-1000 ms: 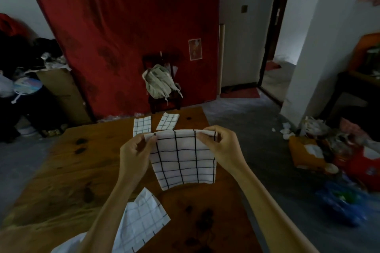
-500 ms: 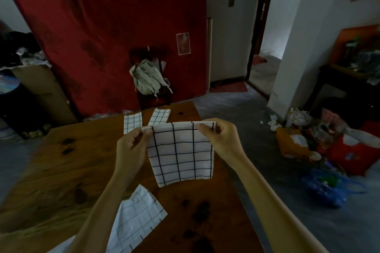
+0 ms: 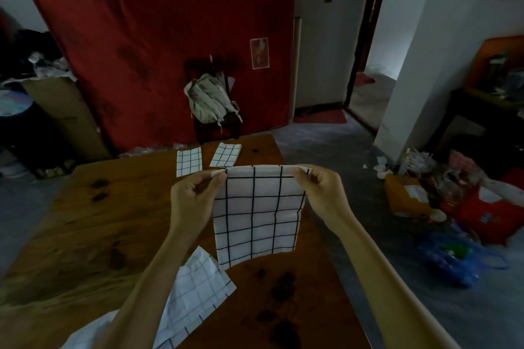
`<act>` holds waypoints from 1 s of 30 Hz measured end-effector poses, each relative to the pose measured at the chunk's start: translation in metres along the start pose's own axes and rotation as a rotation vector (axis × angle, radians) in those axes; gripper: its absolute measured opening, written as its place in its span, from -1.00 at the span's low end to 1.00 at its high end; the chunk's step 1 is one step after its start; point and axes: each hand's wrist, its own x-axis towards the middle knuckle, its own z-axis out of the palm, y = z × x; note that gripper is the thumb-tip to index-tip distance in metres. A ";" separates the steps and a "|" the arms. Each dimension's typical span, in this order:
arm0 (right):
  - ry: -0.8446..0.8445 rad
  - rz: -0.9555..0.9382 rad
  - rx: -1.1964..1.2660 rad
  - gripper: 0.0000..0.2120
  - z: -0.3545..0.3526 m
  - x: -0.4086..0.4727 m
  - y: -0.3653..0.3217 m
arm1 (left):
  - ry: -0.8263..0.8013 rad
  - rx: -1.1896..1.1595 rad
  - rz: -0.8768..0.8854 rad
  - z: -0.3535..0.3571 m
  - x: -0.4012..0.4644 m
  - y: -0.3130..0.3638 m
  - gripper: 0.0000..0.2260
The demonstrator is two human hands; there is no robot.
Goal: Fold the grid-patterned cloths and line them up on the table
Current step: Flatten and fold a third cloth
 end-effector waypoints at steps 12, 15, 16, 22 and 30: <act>-0.134 -0.468 -0.583 -0.70 0.057 0.012 -0.021 | -0.084 0.016 0.076 0.011 -0.002 -0.006 -0.84; -0.124 -0.464 -0.531 -0.84 0.066 0.019 -0.020 | -0.063 0.035 0.101 0.004 -0.001 -0.009 -0.83; -0.121 -0.452 -0.491 -0.85 0.067 0.019 -0.019 | -0.071 0.054 0.098 0.001 -0.001 -0.013 -0.83; -0.146 -0.338 -0.304 -0.79 0.066 0.017 -0.021 | -0.114 0.250 0.112 -0.012 -0.009 -0.040 -0.87; -0.070 -0.305 -0.155 -0.86 0.076 0.019 -0.029 | -0.111 0.328 0.196 -0.018 -0.006 -0.050 -0.91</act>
